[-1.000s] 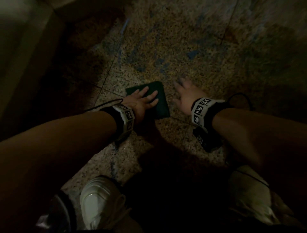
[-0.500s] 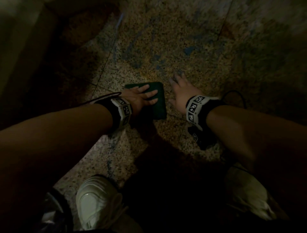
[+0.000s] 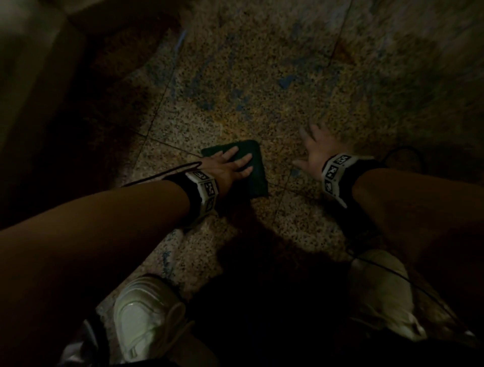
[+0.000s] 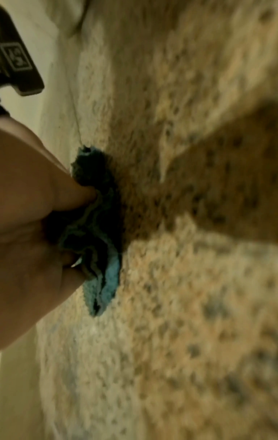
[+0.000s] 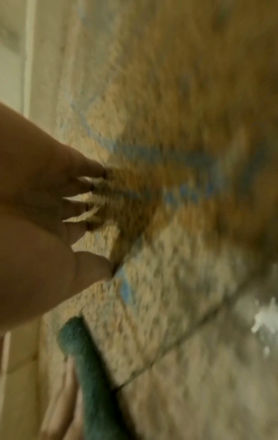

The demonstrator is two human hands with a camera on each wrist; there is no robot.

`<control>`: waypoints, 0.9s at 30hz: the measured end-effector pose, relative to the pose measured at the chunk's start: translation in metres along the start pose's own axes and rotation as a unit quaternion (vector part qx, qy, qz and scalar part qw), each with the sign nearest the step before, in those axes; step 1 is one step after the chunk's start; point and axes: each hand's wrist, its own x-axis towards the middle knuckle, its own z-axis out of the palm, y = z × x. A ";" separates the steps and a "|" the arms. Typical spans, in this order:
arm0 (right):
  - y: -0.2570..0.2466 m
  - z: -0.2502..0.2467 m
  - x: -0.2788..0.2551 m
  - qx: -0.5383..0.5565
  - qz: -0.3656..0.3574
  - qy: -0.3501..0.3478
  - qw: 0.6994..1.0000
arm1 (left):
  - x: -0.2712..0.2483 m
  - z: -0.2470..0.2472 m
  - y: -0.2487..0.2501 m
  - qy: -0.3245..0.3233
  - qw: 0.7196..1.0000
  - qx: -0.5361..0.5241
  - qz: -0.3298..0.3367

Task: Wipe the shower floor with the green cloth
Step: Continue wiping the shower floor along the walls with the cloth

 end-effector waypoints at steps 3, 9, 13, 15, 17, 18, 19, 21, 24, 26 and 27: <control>-0.006 0.003 0.000 0.007 0.007 -0.003 1.000 | 0.000 -0.004 0.001 0.002 1.000 0.018 0.000; 0.003 0.006 -0.002 0.053 -0.019 0.011 0.998 | 0.017 -0.036 0.012 0.017 1.000 0.003 -0.025; 0.002 0.001 0.002 0.037 -0.016 -0.006 0.999 | 0.022 -0.044 0.021 0.021 0.999 -0.015 -0.042; 0.006 -0.003 0.003 0.033 -0.022 -0.012 0.999 | 0.019 -0.032 0.025 0.028 0.999 -0.001 -0.030; 0.011 -0.005 0.002 0.030 -0.030 -0.011 0.999 | 0.016 -0.018 0.032 0.025 0.999 0.022 -0.002; 0.012 -0.005 0.001 0.028 -0.035 -0.007 0.999 | 0.015 -0.012 0.035 0.020 0.999 0.028 0.012; 0.013 -0.004 0.001 0.027 -0.040 -0.001 0.999 | 0.015 -0.008 0.036 0.017 0.999 0.026 0.023; 0.011 -0.003 0.002 0.026 -0.038 0.004 0.999 | 0.015 -0.007 0.035 0.020 0.999 0.011 0.030; 0.006 0.001 0.005 0.036 -0.021 0.001 0.999 | 0.017 -0.013 0.031 0.020 0.999 0.025 0.030; 0.004 0.002 0.007 0.047 -0.016 -0.001 0.999 | 0.018 -0.022 0.030 0.019 0.999 0.041 0.030; 0.004 0.002 0.007 0.055 -0.018 0.000 0.998 | 0.020 -0.027 0.030 0.021 0.999 0.040 0.029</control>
